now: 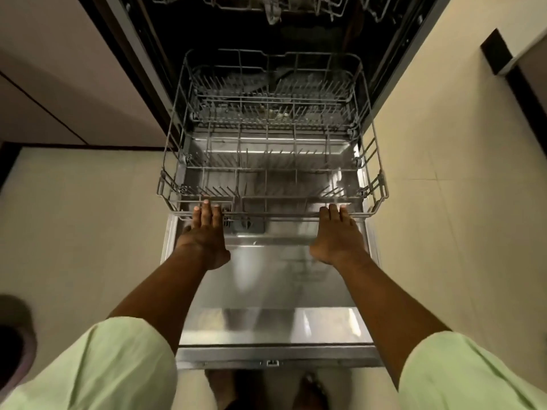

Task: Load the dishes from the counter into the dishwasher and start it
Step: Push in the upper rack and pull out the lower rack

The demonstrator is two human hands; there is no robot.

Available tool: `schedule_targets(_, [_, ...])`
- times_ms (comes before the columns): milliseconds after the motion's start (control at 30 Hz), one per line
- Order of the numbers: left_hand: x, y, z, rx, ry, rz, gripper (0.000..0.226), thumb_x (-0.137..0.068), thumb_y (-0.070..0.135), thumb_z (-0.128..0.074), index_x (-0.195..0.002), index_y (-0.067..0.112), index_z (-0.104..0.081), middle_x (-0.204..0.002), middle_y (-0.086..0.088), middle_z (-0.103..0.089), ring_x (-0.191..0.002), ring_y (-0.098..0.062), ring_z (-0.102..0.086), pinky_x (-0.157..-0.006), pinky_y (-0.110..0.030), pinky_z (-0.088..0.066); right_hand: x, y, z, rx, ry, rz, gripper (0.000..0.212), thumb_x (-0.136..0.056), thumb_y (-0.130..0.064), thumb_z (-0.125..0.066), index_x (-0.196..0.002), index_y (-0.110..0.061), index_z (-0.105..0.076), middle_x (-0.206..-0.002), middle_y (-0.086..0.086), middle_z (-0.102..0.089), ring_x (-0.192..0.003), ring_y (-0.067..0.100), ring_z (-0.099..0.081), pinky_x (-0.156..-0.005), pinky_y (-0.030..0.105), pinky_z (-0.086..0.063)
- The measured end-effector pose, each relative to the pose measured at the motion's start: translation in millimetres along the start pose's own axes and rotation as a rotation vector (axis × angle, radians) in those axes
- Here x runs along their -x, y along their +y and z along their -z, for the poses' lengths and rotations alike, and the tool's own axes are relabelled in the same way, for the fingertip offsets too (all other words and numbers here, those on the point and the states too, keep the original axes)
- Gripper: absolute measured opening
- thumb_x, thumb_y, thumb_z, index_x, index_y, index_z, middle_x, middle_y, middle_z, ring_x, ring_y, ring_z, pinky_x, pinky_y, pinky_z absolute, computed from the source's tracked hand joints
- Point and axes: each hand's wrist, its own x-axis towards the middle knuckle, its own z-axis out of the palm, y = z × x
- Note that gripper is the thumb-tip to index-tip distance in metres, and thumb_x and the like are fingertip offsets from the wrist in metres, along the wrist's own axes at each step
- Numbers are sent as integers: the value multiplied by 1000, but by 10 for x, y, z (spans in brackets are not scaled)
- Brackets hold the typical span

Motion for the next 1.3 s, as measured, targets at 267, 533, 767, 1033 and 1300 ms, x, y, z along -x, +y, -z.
schedule_targets(267, [493,37,-340,34,-83,6,101,-93,35,-53,-152,9,25,-157,-15,33,-148,-34,23,-122,-46,-7,493,31,-281,15,-95,-27,99,-88,-39,-61,-156,-11,6,-164,10,10,-151,29,9,-123,41,-5])
schedule_targets(533, [840,-95,-478,-19,-155,-83,97,-95,36,-50,-151,10,26,-158,-14,30,-149,-31,20,-123,-45,-6,876,-30,-474,29,-116,-87,98,-89,-41,-59,-156,-12,5,-164,11,10,-151,31,7,-121,41,-7])
schedule_targets(767, [1170,-134,-751,-16,-179,-119,102,-94,42,-54,-152,10,23,-159,-15,28,-150,-33,17,-124,-47,-10,1283,-44,-629,22,-171,-101,94,-90,-35,-57,-156,-11,4,-163,12,11,-150,31,9,-121,42,-8])
schedule_targets(1033, [1456,-96,-878,-7,-132,-116,96,-93,35,-55,-155,10,15,-162,-14,21,-153,-31,0,-122,-46,-19,1492,46,-648,21,-188,-73,91,-90,-38,-54,-156,-11,2,-164,10,6,-151,30,0,-122,43,-12])
schedule_targets(1300, [1675,-90,-765,-8,10,-111,75,-100,30,-45,-159,16,0,-165,-10,12,-153,-30,4,-123,-48,-5,1669,-135,-600,-10,-73,-41,84,-95,-36,-51,-157,-12,2,-164,12,5,-151,32,3,-122,44,-7])
